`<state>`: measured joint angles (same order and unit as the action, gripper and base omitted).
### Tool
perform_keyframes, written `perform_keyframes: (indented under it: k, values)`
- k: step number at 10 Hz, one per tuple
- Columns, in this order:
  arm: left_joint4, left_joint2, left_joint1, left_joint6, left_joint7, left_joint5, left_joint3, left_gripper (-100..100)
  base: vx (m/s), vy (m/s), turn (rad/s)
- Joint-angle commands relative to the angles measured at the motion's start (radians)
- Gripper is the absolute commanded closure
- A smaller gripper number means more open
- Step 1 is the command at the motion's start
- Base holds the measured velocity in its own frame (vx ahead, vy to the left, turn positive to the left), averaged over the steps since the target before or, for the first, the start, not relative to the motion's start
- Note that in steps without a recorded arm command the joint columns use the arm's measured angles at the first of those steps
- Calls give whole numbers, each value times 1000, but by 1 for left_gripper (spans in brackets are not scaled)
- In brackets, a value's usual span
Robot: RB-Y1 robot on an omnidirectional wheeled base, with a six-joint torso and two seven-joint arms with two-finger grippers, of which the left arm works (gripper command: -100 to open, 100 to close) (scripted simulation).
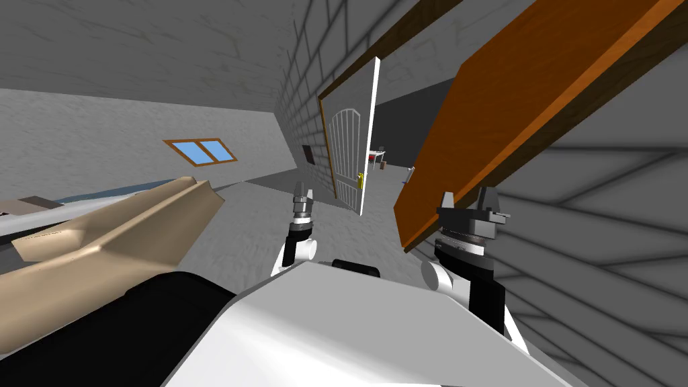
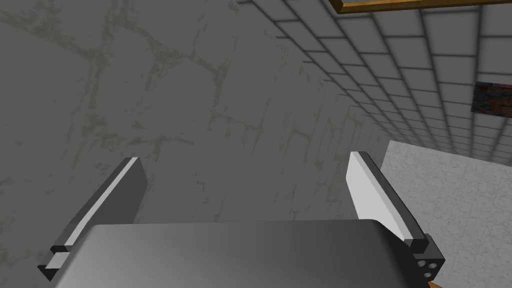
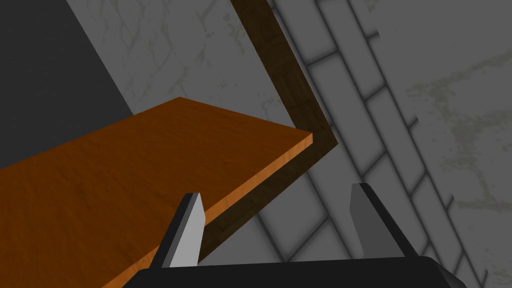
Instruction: Push the door open
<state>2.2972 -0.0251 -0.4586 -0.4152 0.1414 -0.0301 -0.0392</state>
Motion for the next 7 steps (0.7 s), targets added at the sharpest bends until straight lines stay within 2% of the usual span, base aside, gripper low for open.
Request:
perform_keyframes:
  k: [1,7]
  values:
    - [-37,11,21,-1,-2,5,-5,-100,8,-60,-60]
    - [-151,37,87,-2,-7,21,-22,-100,101,55,-44]
